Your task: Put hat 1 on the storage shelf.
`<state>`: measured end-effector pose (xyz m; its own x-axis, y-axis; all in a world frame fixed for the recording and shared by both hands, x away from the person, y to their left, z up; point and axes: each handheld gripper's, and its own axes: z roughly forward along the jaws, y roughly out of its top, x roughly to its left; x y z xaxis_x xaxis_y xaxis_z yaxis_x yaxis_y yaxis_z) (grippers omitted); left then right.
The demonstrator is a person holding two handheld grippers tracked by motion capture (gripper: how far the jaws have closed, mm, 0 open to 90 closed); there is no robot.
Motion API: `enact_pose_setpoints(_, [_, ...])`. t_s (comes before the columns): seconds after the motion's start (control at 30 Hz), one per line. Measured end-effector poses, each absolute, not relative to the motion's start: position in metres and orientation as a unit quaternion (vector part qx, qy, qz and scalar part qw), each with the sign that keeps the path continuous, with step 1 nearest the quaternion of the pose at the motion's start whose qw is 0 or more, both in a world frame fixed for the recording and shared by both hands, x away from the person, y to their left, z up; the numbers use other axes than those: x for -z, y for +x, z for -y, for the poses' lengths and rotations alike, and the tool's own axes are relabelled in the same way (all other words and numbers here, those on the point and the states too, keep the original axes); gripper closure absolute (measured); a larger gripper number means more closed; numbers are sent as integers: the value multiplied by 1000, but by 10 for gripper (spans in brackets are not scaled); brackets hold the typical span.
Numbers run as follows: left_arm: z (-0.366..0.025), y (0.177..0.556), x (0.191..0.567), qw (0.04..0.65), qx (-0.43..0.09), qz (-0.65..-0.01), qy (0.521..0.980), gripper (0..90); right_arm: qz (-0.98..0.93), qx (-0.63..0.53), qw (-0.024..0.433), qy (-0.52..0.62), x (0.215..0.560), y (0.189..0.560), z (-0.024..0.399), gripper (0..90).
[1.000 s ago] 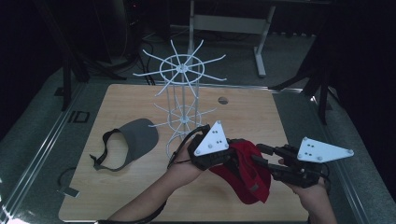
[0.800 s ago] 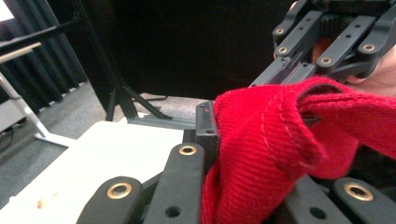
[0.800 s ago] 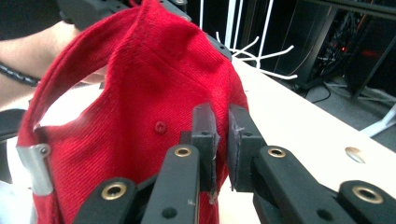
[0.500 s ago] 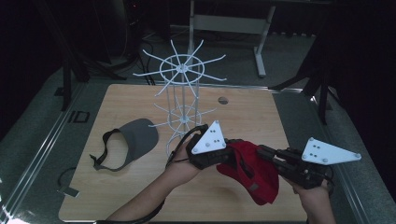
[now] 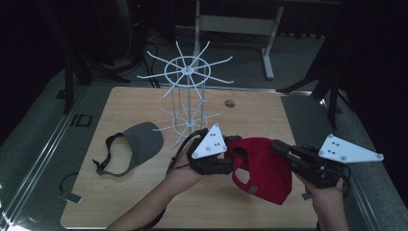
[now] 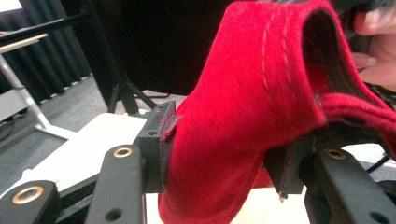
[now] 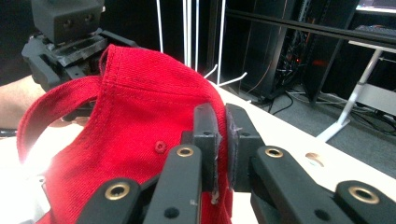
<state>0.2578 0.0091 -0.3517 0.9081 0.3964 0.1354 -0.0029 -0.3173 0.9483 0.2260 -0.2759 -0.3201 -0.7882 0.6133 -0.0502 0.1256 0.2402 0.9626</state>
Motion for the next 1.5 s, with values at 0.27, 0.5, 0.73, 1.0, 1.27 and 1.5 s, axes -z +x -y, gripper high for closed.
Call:
enact_pose_setpoints(0.27, [-22, 248, 353, 571, -198, -132, 786, 459, -751, -568, 224, 253, 316, 228, 278, 844])
enact_pose_setpoints(0.5, [-43, 240, 357, 574, -212, -160, 775, 456, -745, -568, 228, 265, 315, 228, 282, 844])
enact_pose_setpoints(0.73, [-65, 236, 363, 580, -216, -185, 764, 455, -737, -569, 238, 277, 308, 229, 288, 844])
enact_pose_setpoints(1.0, [-78, 225, 385, 583, -202, -195, 762, 329, -717, -568, 268, 302, 292, 242, 297, 844])
enact_pose_setpoints(1.27, [-93, 219, 411, 583, -201, -221, 756, 151, -703, -575, 285, 307, 273, 248, 297, 844])
enact_pose_setpoints(1.5, [-101, 211, 438, 571, -180, -215, 771, 150, -692, -581, 299, 307, 252, 255, 294, 844])
